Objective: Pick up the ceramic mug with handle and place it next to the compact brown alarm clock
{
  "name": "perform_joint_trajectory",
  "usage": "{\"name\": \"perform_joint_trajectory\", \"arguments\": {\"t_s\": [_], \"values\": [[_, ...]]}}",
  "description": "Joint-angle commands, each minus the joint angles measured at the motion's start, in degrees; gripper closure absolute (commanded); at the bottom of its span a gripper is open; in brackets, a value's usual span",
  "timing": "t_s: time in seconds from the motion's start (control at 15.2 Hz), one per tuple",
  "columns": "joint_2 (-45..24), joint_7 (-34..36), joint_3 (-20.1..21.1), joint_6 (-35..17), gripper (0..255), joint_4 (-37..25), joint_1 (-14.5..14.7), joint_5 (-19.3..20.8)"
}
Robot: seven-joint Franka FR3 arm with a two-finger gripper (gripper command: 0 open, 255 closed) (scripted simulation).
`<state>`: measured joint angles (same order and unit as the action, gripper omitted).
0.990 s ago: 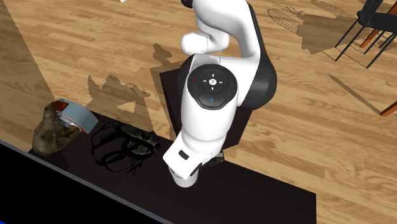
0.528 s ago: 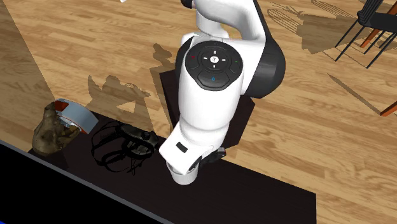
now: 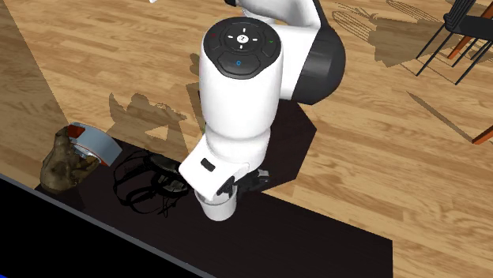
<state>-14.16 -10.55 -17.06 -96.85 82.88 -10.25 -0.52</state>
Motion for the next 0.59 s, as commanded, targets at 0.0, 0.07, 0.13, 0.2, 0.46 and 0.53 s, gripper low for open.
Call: {"name": "perform_joint_trajectory", "arguments": {"t_s": [0.0,0.07,0.13,0.2,0.46,0.53], "values": [[2.59,-1.91,-0.83,-1.01,255,3.4,-0.97,0.54],[3.73,-2.86,-1.27,-1.49,255,4.93,-1.46,0.81],[4.82,-3.82,-1.72,-1.94,255,6.37,-1.97,1.07],[5.84,-4.81,-2.17,-2.35,255,7.71,-2.49,1.32],[9.39,-8.91,-4.13,-3.69,255,12.21,-4.7,2.29],[10.14,-9.98,-4.66,-3.96,255,13.13,-5.27,2.51]]}}
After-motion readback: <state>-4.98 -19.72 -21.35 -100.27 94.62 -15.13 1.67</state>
